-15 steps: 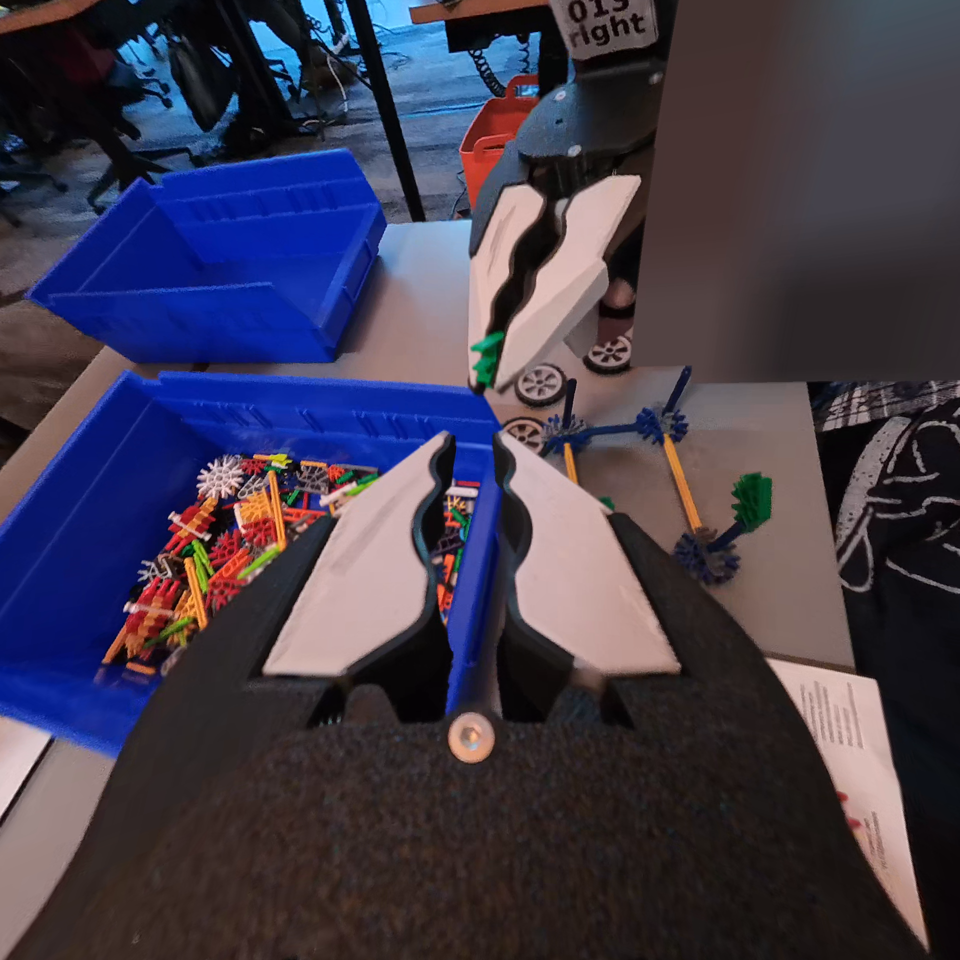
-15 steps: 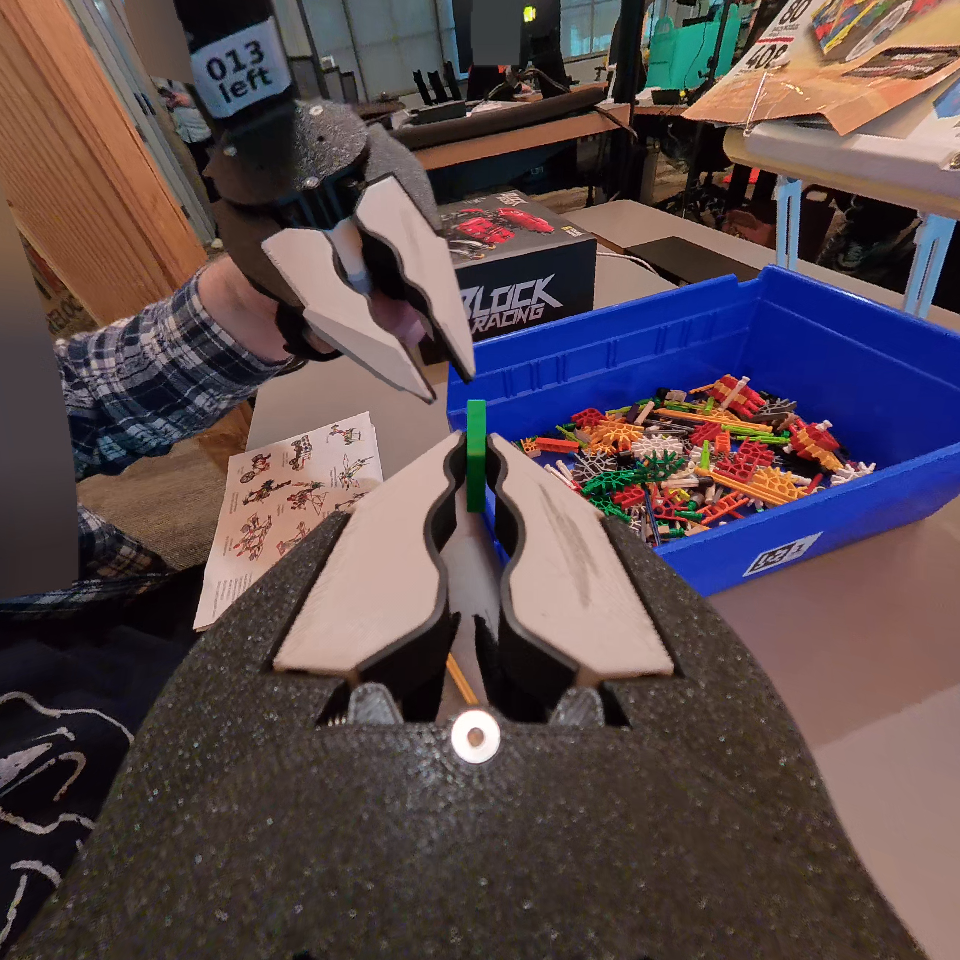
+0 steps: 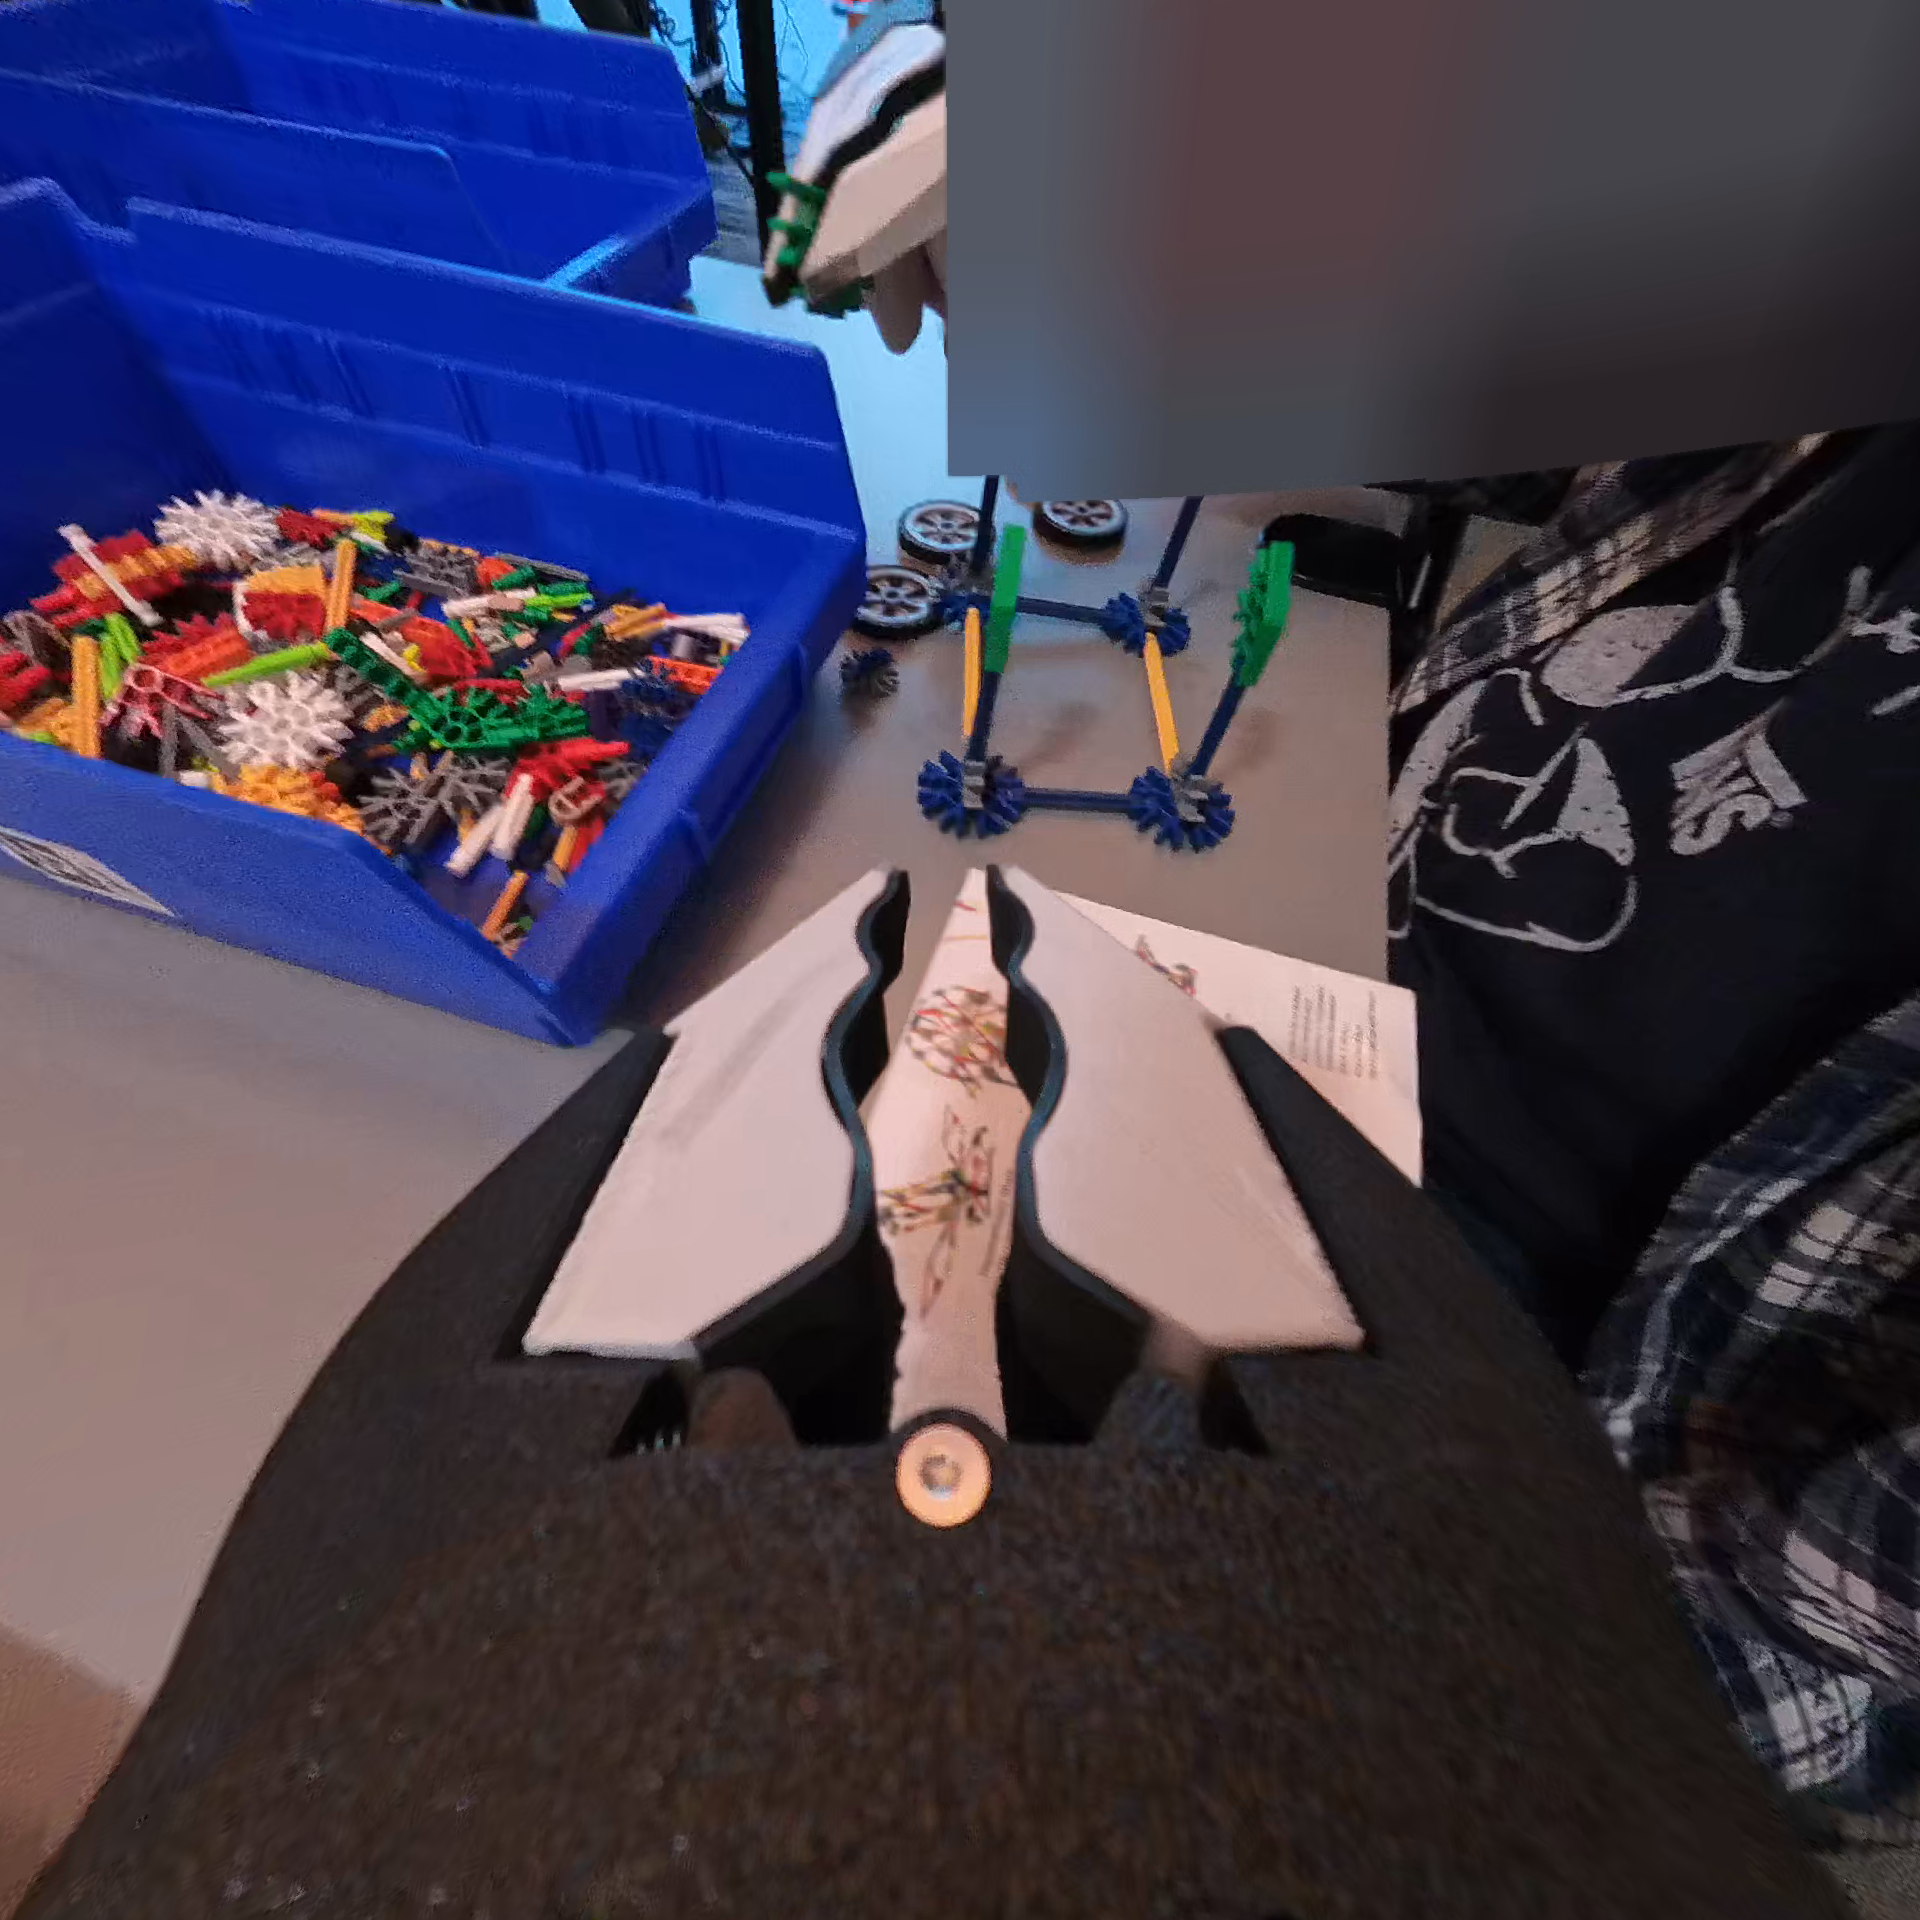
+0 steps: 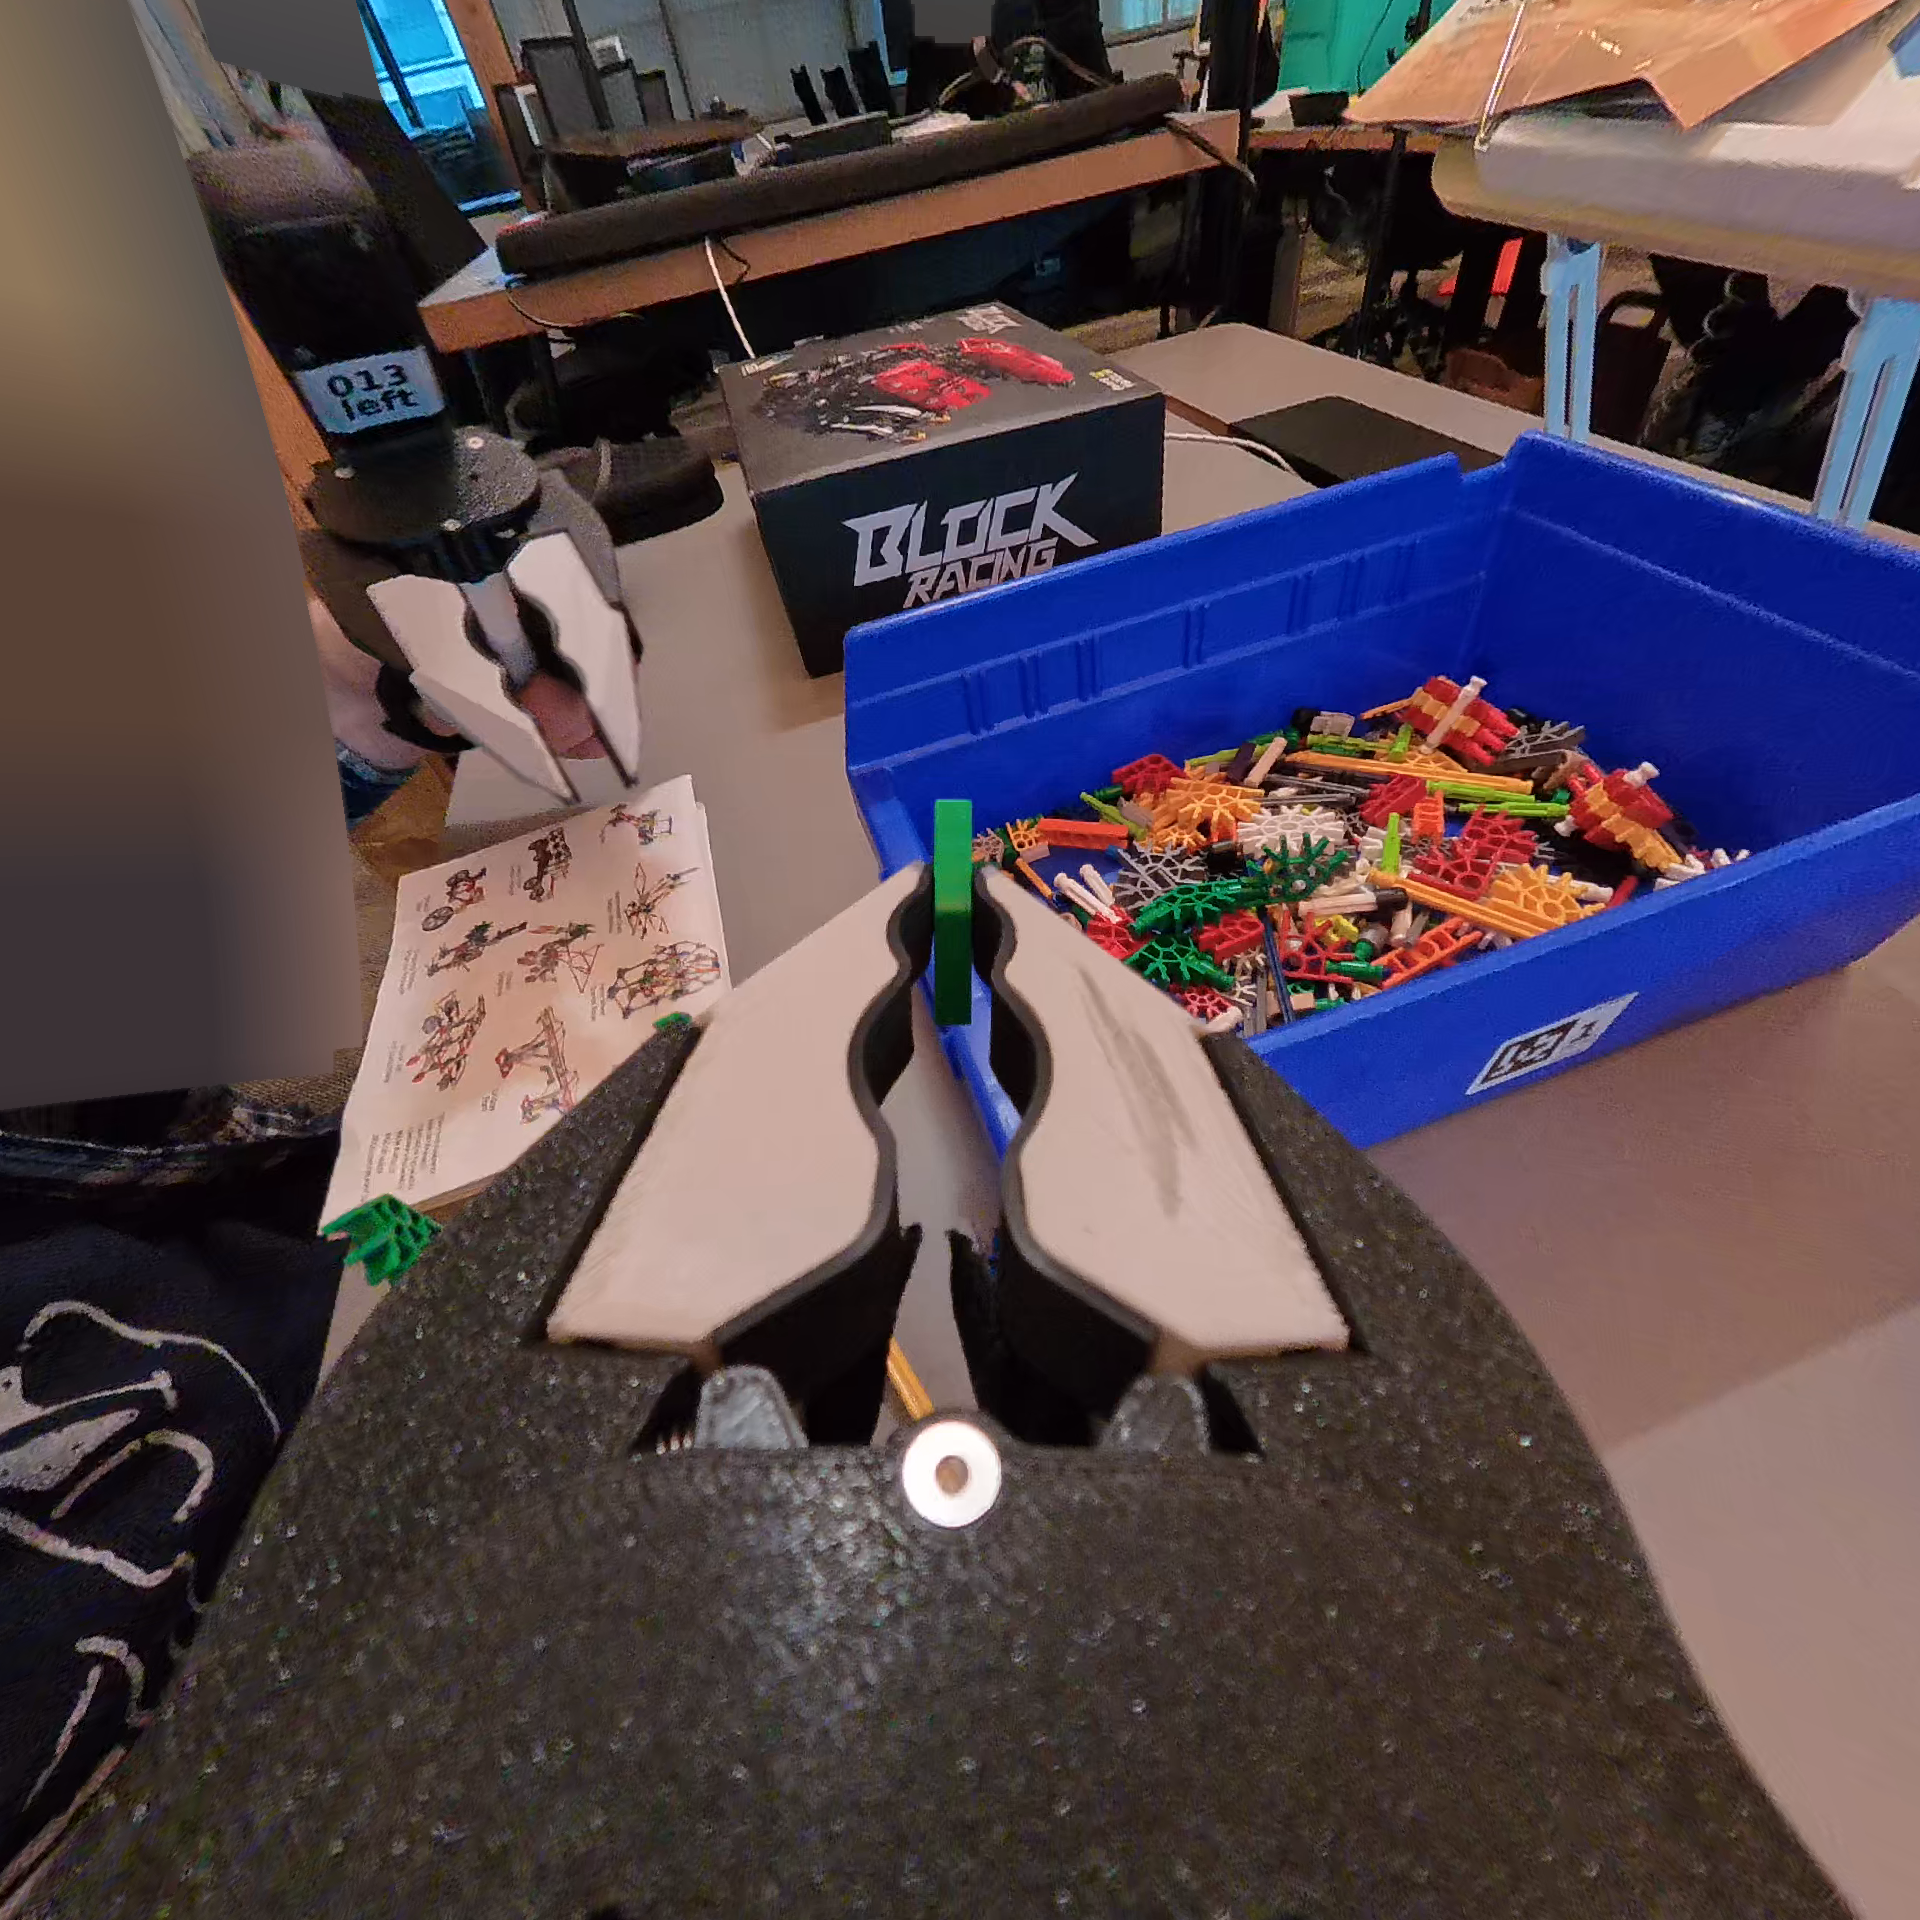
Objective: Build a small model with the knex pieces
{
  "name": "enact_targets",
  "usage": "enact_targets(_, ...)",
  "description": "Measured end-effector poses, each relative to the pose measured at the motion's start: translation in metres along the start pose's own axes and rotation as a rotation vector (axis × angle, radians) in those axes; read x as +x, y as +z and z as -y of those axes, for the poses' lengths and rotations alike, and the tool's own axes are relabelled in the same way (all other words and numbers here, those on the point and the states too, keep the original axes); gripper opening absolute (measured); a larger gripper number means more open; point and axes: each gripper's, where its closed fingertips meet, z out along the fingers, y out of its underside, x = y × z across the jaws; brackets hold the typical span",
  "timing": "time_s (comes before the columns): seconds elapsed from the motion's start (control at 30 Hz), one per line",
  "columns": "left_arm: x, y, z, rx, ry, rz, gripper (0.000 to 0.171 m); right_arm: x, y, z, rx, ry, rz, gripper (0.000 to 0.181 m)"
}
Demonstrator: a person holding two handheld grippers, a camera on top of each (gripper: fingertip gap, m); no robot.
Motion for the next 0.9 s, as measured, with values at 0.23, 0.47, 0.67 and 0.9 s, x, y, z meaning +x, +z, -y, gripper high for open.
enact_targets(0.23, 0.021, 0.007, -0.031, -0.086, 0.071, -0.002, 0.014, 0.007, 0.002, -0.009, -0.02, 0.002, -0.01, 0.005)
enact_targets(0.47, 0.024, 0.021, -0.076, -0.322, 0.141, 0.042, 0.013, 0.009, 0.004, -0.013, -0.034, 0.002, -0.016, 0.005)
enact_targets(0.67, 0.027, 0.028, -0.084, -0.356, 0.149, 0.042, 0.013, 0.009, 0.006, -0.016, -0.044, -0.004, -0.015, 0.005)
enact_targets(0.9, 0.027, 0.029, -0.086, -0.348, 0.144, 0.056, 0.013, 0.008, 0.005, -0.014, -0.04, -0.009, -0.013, 0.005)
